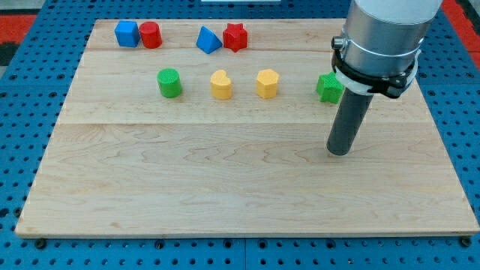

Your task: Move your arm right to the green star

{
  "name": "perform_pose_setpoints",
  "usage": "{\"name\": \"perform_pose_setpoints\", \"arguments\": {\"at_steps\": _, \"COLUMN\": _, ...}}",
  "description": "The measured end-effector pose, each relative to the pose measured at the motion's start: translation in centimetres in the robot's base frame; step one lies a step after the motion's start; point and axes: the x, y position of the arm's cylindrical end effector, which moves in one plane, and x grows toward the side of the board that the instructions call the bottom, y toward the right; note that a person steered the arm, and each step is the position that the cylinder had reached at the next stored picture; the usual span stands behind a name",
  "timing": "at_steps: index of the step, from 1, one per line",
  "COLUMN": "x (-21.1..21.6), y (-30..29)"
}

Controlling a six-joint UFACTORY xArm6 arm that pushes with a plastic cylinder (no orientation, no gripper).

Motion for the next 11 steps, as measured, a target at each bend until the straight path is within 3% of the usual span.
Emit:
{"name": "perform_pose_setpoints", "arguments": {"at_steps": 6, "x": -0.1, "y": -0.2}}
{"name": "perform_pose_setpoints", "arguments": {"at_steps": 7, "x": -0.3, "y": 3.8}}
{"name": "perform_pose_setpoints", "arguments": {"at_steps": 9, "x": -5.3, "y": 8.0}}
{"name": "perform_pose_setpoints", "arguments": {"at_steps": 11, "x": -10.8, "y": 6.3}}
